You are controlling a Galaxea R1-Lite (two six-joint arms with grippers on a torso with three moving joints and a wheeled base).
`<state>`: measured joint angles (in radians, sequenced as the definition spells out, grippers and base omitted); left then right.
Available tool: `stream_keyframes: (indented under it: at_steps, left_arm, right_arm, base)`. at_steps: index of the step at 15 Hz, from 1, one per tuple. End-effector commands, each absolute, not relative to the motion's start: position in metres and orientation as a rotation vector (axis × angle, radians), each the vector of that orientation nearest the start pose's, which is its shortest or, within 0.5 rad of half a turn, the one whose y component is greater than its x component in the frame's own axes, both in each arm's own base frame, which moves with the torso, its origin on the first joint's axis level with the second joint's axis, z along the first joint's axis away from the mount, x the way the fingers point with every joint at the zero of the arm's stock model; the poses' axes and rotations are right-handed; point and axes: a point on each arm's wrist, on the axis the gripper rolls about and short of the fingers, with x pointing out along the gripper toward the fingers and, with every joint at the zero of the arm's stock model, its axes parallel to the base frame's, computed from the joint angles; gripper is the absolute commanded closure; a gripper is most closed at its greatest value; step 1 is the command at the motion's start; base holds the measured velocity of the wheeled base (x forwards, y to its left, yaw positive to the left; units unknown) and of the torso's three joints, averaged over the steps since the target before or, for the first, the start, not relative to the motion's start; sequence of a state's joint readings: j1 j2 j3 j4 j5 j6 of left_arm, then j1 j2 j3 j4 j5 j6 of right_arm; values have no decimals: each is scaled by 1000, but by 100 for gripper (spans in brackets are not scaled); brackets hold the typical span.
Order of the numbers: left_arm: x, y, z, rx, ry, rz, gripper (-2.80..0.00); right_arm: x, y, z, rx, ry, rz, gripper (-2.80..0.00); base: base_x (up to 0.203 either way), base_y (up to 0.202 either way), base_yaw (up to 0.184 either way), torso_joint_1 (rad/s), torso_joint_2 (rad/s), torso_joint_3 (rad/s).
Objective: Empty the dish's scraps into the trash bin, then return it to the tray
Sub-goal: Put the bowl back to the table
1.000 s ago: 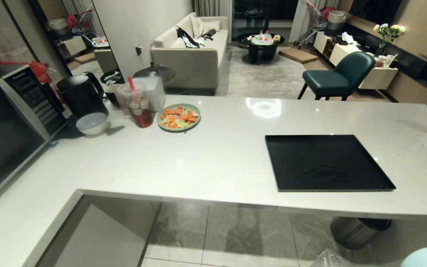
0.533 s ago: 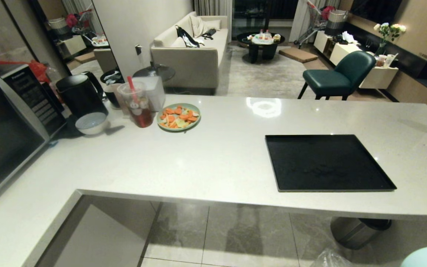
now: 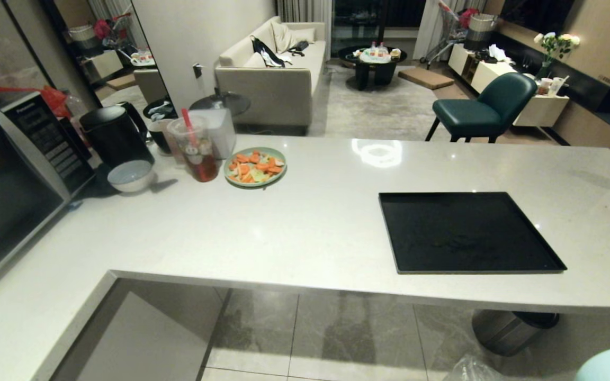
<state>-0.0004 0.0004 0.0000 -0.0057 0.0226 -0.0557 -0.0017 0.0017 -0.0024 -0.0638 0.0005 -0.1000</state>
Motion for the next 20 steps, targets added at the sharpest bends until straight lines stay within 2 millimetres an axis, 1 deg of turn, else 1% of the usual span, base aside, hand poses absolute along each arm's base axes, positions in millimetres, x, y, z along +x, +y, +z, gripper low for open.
stream_keyframes:
  at_steps: [1, 3, 4, 5, 7, 9, 10, 13, 16, 18, 20]
  left_arm:
    - [-23, 1, 76, -57, -5, 23, 0]
    - [-23, 1, 76, -57, -7, 23, 0]
    - [-23, 1, 76, -57, -7, 21, 0]
    - [-23, 1, 76, -58, -5, 23, 0]
    - [-23, 1, 76, -57, -5, 22, 0]
    - [-23, 1, 76, -57, -5, 22, 0]
    - [-23, 1, 76, -58, -6, 22, 0]
    - [-23, 1, 76, -57, -5, 22, 0]
    - [-23, 1, 76, -57, -5, 23, 0]
    - [-23, 1, 76, -57, -7, 23, 0]
    - [-23, 1, 76, -57, -5, 23, 0]
  right_arm:
    - [-23, 0, 97, -99, -53, 7, 0]
    - [-18, 0, 121, -68, 1, 15, 0]
    - [-11, 0, 132, -41, 45, 15, 0]
    - [0, 0, 146, -9, 101, 14, 0]
    - [29, 0, 173, 54, 206, 4, 0]
    - [69, 0, 195, 124, 318, -17, 0]
    - [92, 0, 201, 162, 376, -31, 0]
    - [164, -1, 215, 317, 526, -87, 0]
    - [239, -1, 218, 494, 614, -161, 0]
    - [282, 0, 212, 641, 652, -224, 0]
    - [310, 3, 195, 762, 706, -289, 0]
  base:
    - [0, 0, 0, 0, 0, 0]
    - [0, 0, 0, 0, 0, 0]
    - [0, 0, 0, 0, 0, 0]
    - [0, 0, 0, 0, 0, 0]
    - [0, 0, 0, 0, 0, 0]
    - [0, 0, 0, 0, 0, 0]
    - [0, 0, 0, 0, 0, 0]
    - [0, 0, 0, 0, 0, 0]
    - [0, 0, 0, 0, 0, 0]
    - [0, 0, 0, 0, 0, 0]
    - [0, 0, 0, 0, 0, 0]
